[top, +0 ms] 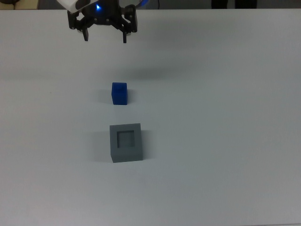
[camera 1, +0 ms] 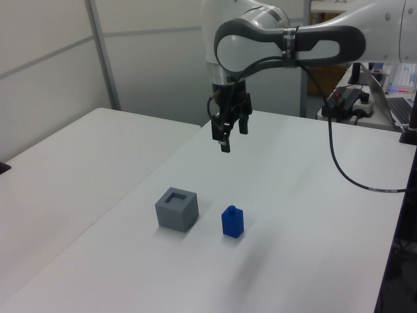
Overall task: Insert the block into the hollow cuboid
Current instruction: 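Lower the gripper onto the blue block and close on it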
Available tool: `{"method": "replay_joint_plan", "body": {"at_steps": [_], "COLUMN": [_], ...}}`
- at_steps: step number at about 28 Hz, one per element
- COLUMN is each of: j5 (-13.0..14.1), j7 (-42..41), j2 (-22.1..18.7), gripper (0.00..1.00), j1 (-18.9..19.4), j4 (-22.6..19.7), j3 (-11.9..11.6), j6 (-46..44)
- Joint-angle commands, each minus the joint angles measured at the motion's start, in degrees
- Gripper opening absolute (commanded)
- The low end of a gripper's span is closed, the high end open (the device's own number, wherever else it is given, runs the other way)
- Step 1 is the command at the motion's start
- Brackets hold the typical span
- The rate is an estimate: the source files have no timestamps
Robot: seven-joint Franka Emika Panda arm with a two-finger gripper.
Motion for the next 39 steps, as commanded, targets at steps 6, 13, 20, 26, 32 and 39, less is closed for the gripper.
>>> {"method": "replay_joint_plan", "body": {"at_steps": [6,13,20,26,32,39], "j5": [1.92,2.10,1.31,1.22,0.96,0.60], "j7": [0.07,0.60,0.16,-0.02,-0.72,-1.60], "j2": [5.01,7.12,10.63,12.31,12.22,12.13], "gripper": [1.00,1.00,1.00,1.00,0.69,0.22], "j1": [0.94,1.03,1.38,0.94,0.77,0.77], "j4": [-2.65,-12.39,-13.20,-14.25,-15.13,-15.92], "j3": [0.12,1.35,1.62,1.53,1.09,1.09], "j6": [5.41,17.80,18.52,21.51,21.42,20.89]}}
